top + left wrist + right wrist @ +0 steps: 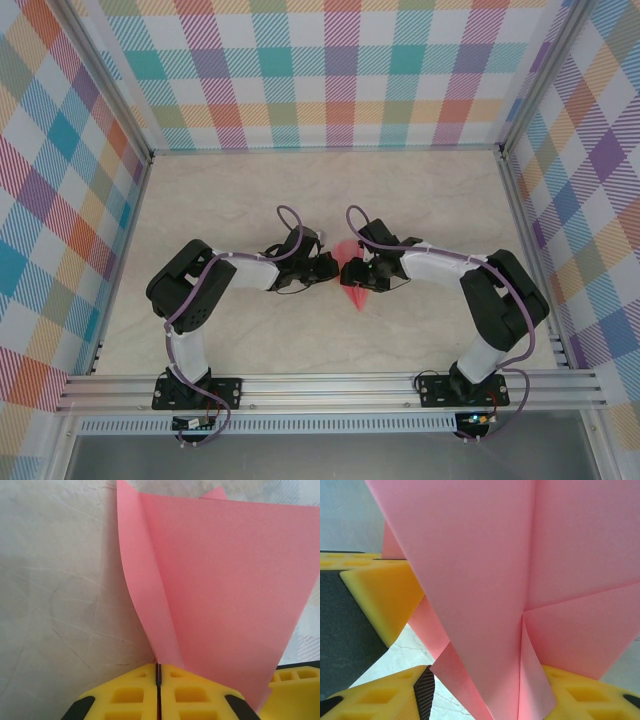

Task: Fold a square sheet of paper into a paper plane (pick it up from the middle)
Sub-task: Move a paper plane to the center of the table.

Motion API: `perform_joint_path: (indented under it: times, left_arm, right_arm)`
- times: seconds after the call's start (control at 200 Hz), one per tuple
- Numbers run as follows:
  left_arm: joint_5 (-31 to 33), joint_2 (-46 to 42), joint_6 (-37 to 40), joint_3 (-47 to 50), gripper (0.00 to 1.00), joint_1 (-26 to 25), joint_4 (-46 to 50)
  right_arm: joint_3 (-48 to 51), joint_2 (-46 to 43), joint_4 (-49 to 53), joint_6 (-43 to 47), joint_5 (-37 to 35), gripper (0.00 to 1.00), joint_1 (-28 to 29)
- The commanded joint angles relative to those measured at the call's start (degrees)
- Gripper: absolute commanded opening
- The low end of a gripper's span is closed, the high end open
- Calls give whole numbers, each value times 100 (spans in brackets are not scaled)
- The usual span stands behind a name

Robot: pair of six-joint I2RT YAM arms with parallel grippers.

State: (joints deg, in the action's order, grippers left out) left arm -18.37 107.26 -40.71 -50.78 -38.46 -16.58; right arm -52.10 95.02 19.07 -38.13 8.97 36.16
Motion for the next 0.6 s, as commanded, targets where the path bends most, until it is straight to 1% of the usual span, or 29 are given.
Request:
perform_joint_path:
  times: [0.0,0.08,0.265,0.4,0.53,0.595]
  left_arm:
    - [49,-27,5,-31,9,76,163]
    - [86,-78,23,-28,11,84,222]
    - [163,-191,61,-29,15,110,372]
    - [229,-294,92,-1,17,123,478]
    - [270,-376,120,44,18,128,537]
    - [251,-364,128,58,19,128,542]
  right_arm:
    - [-176,77,264,60,-291,54,66]
    - [-203,95,342,36,-415,54,75]
    - [-257,152,431,16,-537,41,92]
    - [-282,192,440,7,-546,34,111]
    - [-300,207,450,-8,-538,32,144]
    - [-323,224,463,-19,-546,33,178]
